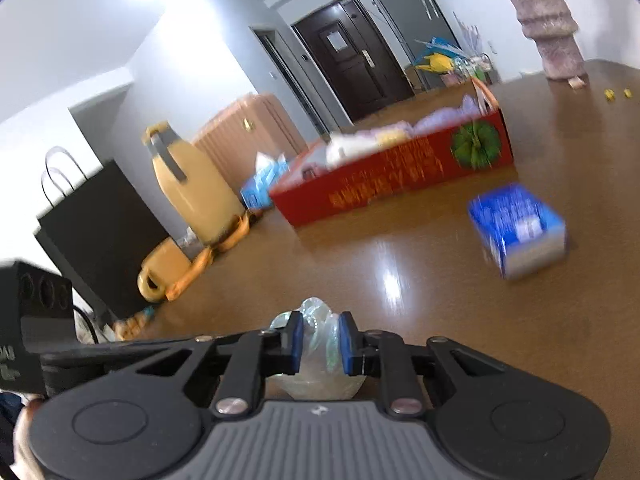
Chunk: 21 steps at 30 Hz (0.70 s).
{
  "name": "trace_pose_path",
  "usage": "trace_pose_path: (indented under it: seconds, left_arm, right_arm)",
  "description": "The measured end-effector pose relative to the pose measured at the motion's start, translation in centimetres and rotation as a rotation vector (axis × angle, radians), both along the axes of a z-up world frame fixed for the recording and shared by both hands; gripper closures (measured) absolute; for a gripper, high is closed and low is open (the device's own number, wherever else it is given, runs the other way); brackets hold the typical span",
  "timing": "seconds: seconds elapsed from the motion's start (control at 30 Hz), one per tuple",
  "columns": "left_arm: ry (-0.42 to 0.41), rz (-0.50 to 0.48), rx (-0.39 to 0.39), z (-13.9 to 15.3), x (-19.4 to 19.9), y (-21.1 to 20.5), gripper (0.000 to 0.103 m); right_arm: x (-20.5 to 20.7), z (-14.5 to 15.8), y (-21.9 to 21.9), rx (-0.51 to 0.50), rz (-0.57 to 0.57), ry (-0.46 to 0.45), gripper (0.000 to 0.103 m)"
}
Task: Organize soft objects
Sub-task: 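Carry the clear packet with both grippers into the box and release it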
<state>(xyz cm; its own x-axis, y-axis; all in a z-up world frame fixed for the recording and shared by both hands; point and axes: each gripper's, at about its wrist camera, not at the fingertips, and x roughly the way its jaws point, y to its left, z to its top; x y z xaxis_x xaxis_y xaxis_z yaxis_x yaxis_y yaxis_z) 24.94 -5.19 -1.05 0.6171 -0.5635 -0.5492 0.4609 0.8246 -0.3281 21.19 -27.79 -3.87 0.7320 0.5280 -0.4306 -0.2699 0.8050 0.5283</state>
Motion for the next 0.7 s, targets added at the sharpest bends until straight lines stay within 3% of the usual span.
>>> trace_pose_path:
  seconds: [0.2,0.27,0.37,0.43,0.53,0.67,0.7]
  left_arm:
    - [-0.188,0.041,0.001,7.0,9.9,-0.2,0.100]
    - [-0.184,0.086,0.010,8.1,15.2,-0.3,0.100]
    - [-0.133,0.154,0.030,8.1,22.1,-0.1,0.100]
    - [-0.091,0.183,0.068,6.7,26.3,0.3,0.100]
    - [0.043,0.219,0.113,3.2,30.7,0.4,0.100]
    - [0.137,0.233,0.197,-1.0,32.7,0.2,0.099]
    - [0.154,0.235,0.200,-1.6,32.8,0.3,0.099]
  right_arm:
    - [9.9,7.6,-0.2,-0.043,0.045,-0.186,0.085]
    - [15.6,9.5,0.2,-0.061,0.065,-0.207,0.085]
    - [24.0,10.4,1.1,-0.069,0.083,-0.165,0.085]
    - [28.5,9.8,2.1,-0.085,0.088,-0.121,0.085]
    - [34.1,6.8,3.9,-0.134,0.098,-0.014,0.085]
    - [37.5,1.9,5.9,-0.213,0.078,0.121,0.084]
    - [37.8,1.5,5.8,-0.175,0.069,0.144,0.083]
